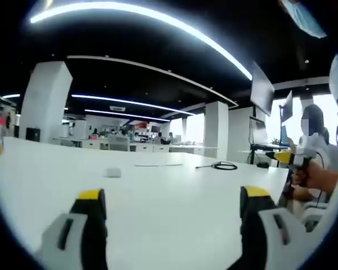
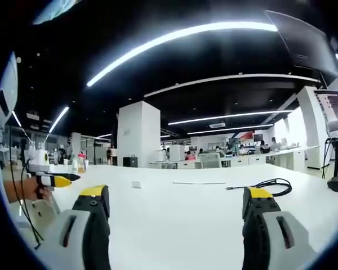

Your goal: Plug the desk Type‑C cable into the charger adapter.

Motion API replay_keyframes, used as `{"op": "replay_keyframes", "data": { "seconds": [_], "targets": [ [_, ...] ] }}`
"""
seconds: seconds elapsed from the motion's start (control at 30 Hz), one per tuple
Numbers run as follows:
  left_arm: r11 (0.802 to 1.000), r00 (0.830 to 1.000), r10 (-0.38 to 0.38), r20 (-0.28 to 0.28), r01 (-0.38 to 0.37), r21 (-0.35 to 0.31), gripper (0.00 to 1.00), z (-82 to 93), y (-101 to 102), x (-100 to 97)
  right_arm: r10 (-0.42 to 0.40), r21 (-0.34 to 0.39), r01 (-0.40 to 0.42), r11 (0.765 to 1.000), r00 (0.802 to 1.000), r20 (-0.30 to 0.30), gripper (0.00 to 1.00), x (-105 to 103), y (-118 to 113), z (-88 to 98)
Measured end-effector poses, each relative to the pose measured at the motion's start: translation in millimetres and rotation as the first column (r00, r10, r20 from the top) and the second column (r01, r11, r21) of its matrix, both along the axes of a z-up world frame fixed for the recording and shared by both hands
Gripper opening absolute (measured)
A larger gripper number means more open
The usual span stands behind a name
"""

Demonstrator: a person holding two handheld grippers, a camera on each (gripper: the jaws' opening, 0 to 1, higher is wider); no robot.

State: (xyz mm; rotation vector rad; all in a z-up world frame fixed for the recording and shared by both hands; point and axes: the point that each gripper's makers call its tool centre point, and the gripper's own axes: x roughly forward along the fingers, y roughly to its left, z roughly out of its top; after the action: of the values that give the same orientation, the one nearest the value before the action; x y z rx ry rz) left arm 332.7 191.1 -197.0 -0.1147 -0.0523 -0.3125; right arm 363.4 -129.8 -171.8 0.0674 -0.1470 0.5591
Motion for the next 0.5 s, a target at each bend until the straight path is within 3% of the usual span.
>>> {"op": "replay_keyframes", "data": {
  "seconds": [0.5],
  "targets": [
    [1.000, 1.000, -0.006, -0.008, 0.006, 0.003, 1.00, -1.9, -1.5, 0.2, -0.002, 0.001, 0.002, 1.000, 1.000, -0.007, 1.00, 0.8, -1.9, -2.8]
  ]
}}
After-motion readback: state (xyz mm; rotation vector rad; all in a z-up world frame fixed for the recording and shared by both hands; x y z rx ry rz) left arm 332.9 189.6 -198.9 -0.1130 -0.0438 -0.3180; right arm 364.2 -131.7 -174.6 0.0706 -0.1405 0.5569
